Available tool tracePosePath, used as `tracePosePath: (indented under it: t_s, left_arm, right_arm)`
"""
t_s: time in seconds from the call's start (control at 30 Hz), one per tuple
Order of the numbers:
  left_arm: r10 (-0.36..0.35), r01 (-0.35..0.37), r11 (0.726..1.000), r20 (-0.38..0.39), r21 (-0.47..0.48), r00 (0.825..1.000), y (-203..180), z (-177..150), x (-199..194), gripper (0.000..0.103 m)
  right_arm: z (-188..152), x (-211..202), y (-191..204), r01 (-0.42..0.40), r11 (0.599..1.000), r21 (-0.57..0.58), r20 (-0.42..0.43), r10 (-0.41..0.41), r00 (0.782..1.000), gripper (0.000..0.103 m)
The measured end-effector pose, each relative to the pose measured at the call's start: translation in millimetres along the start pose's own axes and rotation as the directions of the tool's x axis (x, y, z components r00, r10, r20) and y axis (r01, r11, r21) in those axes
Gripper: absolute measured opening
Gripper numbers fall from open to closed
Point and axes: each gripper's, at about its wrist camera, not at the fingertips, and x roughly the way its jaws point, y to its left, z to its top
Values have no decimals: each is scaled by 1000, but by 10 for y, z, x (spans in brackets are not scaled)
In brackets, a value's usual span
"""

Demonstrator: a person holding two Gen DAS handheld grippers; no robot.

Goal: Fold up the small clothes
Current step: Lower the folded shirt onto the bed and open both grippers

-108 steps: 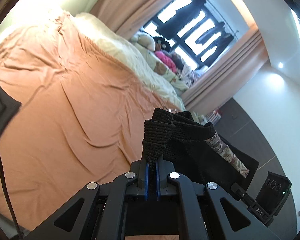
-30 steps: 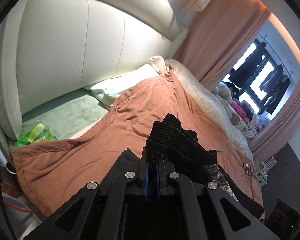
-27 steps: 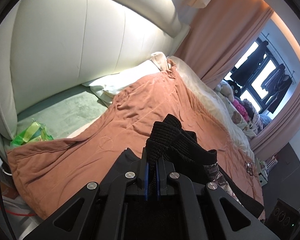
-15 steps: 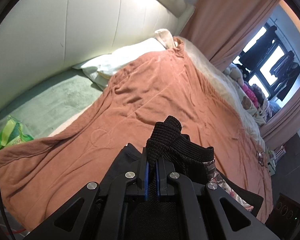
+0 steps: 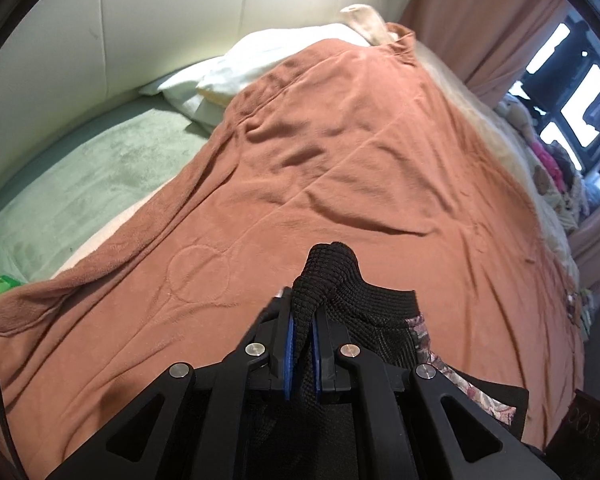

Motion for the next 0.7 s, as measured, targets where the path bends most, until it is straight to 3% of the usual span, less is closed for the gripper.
tracePosePath:
  t_s: [0.1, 0.17, 0.23, 0.33, 0.47, 0.53, 0.7]
  left_arm:
    - [40, -41, 999, -40, -32, 998, 99, -73, 171, 12]
    - [49, -51, 998, -53, -22, 997, 127, -121, 179, 20]
    - [69, -70, 998, -45, -6, 997, 155, -161, 102, 26]
    - [95, -95, 995, -26, -2, 995, 187, -209, -58, 35]
    - [121, -121, 993, -9, 18, 993, 221, -288, -242, 36]
    - [134, -135, 991, 12, 25, 991, 241, -316, -338, 36]
    - [78, -78, 996, -3, 37, 997, 195, -325, -328, 36]
  right_arm:
    - [-55, 137, -271, 45, 994, 97, -74, -38, 997, 14]
    - [-73, 96, -318, 52, 992, 113, -68, -45, 997, 25]
    - [-96, 5, -285, 97, 990, 101, -41, -94, 995, 56]
    - [-111, -139, -195, 114, 989, 96, 0, -115, 993, 58]
    - [-114, -321, -9, 144, 987, 67, 80, -149, 986, 58]
    - [-117, -376, 65, 124, 991, 47, 119, -129, 985, 58]
    - [-84, -193, 275, 106, 994, -22, 81, -104, 991, 56]
